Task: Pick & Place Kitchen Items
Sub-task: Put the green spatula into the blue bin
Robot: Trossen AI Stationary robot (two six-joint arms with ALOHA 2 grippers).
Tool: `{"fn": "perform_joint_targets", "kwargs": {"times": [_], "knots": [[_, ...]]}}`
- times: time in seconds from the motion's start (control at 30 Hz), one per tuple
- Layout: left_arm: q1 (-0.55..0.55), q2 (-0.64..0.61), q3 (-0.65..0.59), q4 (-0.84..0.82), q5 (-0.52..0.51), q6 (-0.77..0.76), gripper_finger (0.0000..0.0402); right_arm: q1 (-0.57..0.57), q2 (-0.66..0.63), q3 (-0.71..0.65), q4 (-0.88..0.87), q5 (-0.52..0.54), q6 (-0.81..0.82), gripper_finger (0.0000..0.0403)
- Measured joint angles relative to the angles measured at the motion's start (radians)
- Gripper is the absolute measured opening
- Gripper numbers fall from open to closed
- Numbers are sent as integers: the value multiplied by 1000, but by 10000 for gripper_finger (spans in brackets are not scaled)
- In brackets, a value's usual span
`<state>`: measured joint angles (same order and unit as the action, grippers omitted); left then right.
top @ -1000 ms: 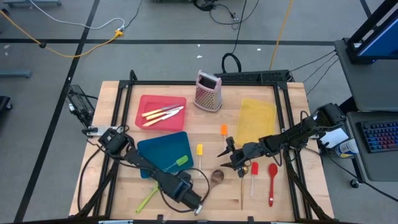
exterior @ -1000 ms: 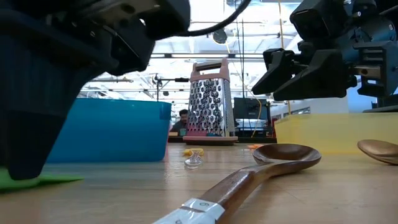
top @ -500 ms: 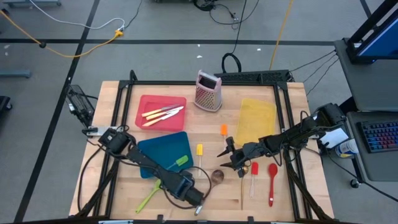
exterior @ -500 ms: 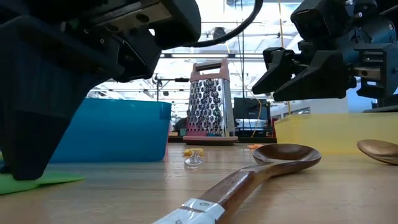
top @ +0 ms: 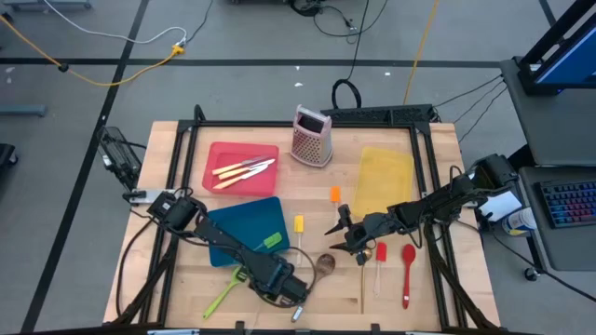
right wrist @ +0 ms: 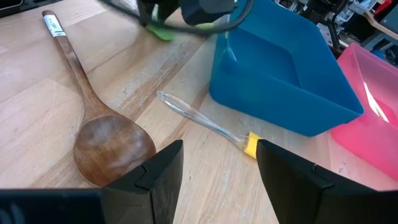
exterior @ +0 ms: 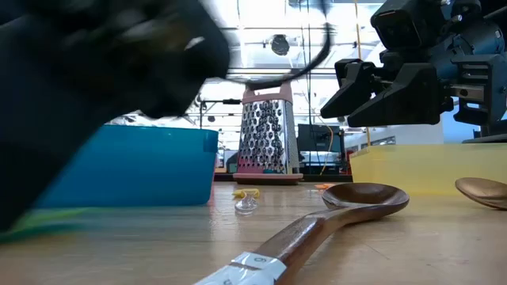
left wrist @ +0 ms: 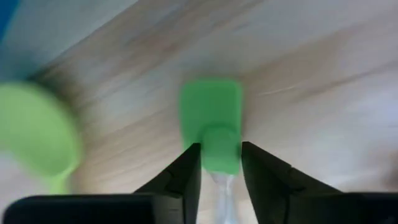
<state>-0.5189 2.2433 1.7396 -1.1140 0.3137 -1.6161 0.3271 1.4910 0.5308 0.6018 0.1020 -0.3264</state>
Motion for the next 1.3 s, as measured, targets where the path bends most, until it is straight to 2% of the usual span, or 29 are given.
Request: {"fn": "perform_joint_targets", "kwargs": {"times": [0.23,0.37,0.7,0.83,1.07,1.17,1.3], "knots": [[-1,1,0,-88,20,-2,149,0,0,0,0,0,0,196],[-12,0,0,-91,-13,-16,155,0,0,0,0,0,0,196],[-86,-3,-19,-100,-27,-171,155,0,0,0,-1,-2,2,196],[-111,-11,-51,-76,-9,-233,155,0,0,0,0,-2,2,196],[-141,-15,-112,42,-49,-290,154,0,0,0,-1,-3,1,196],[-140,-15,-124,56,-44,-303,148,0,0,0,-1,-3,1,196],[-138,-14,-124,64,-37,-305,108,0,0,0,-1,-3,1,196]]}}
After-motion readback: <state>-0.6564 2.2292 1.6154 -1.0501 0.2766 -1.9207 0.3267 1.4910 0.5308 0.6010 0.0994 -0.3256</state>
